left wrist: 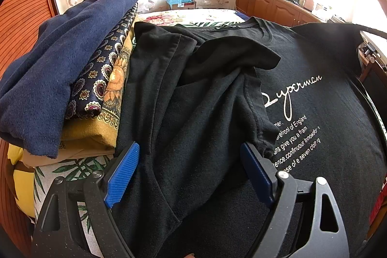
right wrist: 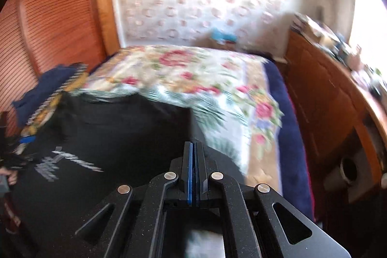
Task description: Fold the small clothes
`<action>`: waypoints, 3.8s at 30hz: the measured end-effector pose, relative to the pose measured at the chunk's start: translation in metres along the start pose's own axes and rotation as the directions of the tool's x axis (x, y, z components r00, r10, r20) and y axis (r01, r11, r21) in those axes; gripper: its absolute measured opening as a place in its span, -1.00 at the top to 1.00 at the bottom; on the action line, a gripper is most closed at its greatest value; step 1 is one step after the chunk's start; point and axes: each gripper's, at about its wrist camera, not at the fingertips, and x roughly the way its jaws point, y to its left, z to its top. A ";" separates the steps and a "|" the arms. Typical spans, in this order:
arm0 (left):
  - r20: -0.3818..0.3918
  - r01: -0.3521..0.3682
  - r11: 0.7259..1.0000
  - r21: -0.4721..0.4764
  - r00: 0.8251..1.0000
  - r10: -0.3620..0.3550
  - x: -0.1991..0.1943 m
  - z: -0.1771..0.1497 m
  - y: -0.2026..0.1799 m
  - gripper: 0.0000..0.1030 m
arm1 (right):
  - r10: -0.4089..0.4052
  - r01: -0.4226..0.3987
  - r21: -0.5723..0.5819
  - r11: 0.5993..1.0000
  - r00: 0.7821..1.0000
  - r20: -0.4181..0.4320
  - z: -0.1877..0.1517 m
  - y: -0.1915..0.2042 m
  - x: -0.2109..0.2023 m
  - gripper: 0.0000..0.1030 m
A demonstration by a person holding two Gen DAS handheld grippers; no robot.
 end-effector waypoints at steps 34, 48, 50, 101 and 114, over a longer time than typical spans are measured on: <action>0.000 0.002 1.000 -0.001 1.000 -0.002 0.000 0.000 0.001 -0.66 | 0.012 -0.027 -0.073 0.997 0.981 -0.195 -0.078 0.062 0.047 0.34; 0.000 0.003 1.000 -0.001 1.000 -0.003 0.000 0.000 0.001 -0.66 | -0.036 0.003 -0.169 0.986 0.980 -0.194 -0.090 0.074 0.055 0.82; 0.000 0.003 1.000 -0.001 1.000 -0.003 0.000 0.000 0.001 -0.66 | -0.058 0.019 -0.196 0.981 0.979 -0.197 -0.092 0.078 0.054 0.91; 0.000 0.005 1.000 -0.002 1.000 -0.005 0.000 0.000 0.001 -0.67 | 0.103 -0.149 -0.255 0.955 0.978 -0.184 -0.036 0.175 0.136 0.93; 0.000 0.006 1.000 -0.002 1.000 -0.006 0.000 0.000 0.001 -0.67 | 0.230 -0.240 -0.105 0.965 0.968 -0.099 0.009 0.165 0.127 0.86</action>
